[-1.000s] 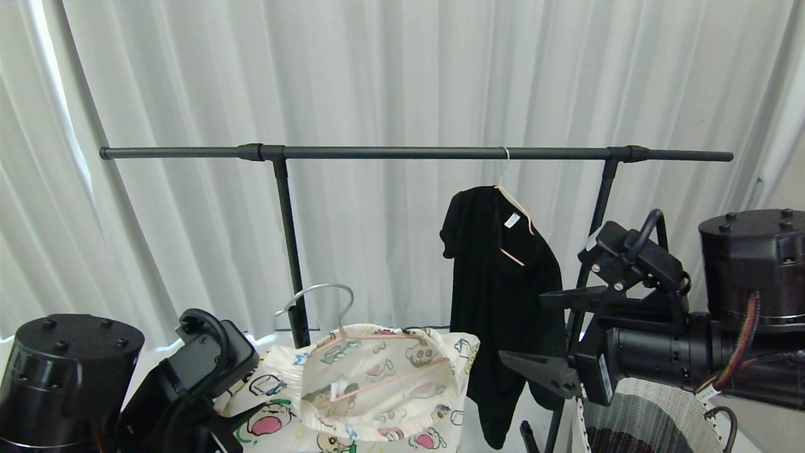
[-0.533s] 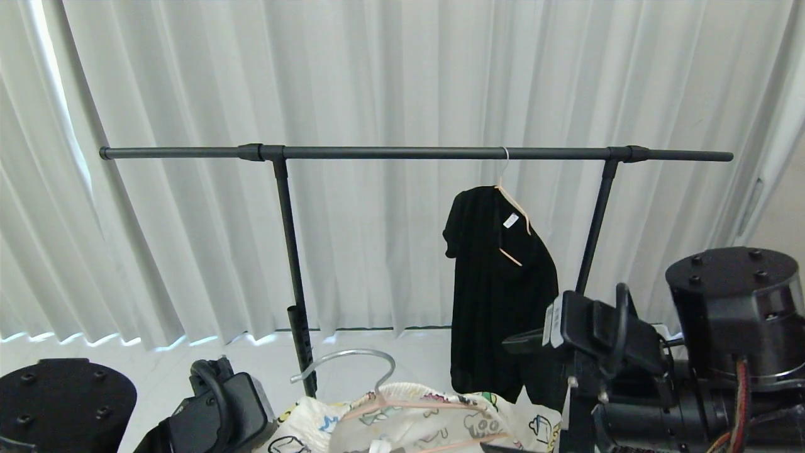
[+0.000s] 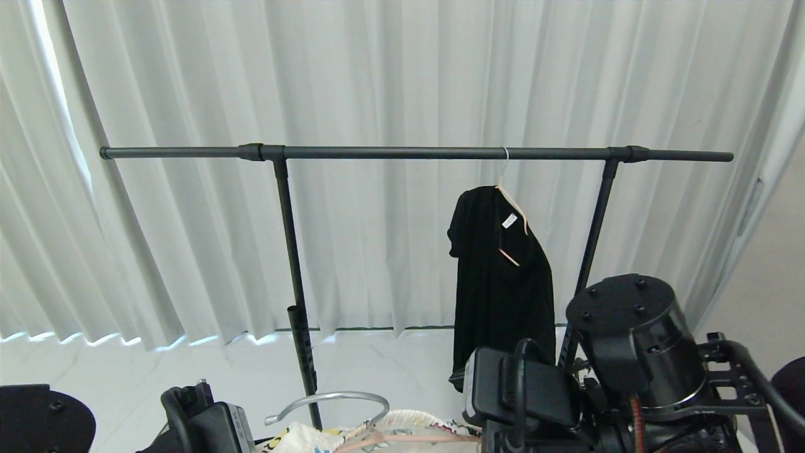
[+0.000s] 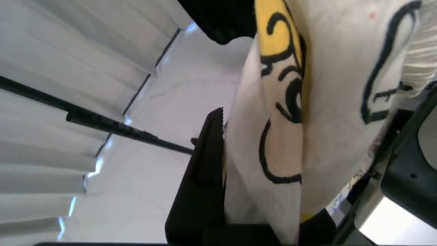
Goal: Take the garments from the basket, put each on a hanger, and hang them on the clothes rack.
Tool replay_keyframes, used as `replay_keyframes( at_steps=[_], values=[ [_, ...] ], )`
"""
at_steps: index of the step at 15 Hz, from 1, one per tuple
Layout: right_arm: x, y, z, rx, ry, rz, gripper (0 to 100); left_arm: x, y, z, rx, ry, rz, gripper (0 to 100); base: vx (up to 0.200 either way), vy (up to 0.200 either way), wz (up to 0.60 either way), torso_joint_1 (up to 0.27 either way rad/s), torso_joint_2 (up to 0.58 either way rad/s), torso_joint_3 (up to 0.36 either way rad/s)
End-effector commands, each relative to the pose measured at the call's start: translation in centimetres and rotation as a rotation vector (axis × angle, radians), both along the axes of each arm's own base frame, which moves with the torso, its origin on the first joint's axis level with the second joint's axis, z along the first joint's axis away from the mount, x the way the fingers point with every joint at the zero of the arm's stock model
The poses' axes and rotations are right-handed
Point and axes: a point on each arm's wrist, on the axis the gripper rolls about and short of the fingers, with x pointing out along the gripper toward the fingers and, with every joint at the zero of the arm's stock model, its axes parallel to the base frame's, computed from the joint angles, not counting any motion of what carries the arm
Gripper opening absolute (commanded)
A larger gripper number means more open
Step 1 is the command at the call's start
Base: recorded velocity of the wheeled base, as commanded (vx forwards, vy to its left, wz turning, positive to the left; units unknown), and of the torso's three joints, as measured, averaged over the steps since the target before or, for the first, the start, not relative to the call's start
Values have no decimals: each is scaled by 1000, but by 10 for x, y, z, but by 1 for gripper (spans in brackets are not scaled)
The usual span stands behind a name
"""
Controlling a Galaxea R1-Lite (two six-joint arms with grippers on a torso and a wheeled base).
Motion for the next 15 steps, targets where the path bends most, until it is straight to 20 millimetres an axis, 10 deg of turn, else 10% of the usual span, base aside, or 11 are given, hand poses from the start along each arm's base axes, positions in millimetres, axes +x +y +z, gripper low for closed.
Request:
replay_keyframes(
  at_steps=[1,8,9,15],
  values=[
    [5,17,-11,-32,10,8,100,-1,0,1,-4,-4,-4,0,0,0,0,0,0,0],
    [6,12,-10,-38,1,-29,100,-1,0,1,-4,-4,-4,0,0,0,0,0,0,0],
    [6,12,-9,-39,-6,-38,0,-1,0,1,-6,-6,-4,0,0,0,0,0,0,0],
    [10,9,-6,-28,-25,-66,0,0,0,1,-5,-5,-2,0,0,0,0,0,0,0]
  ],
)
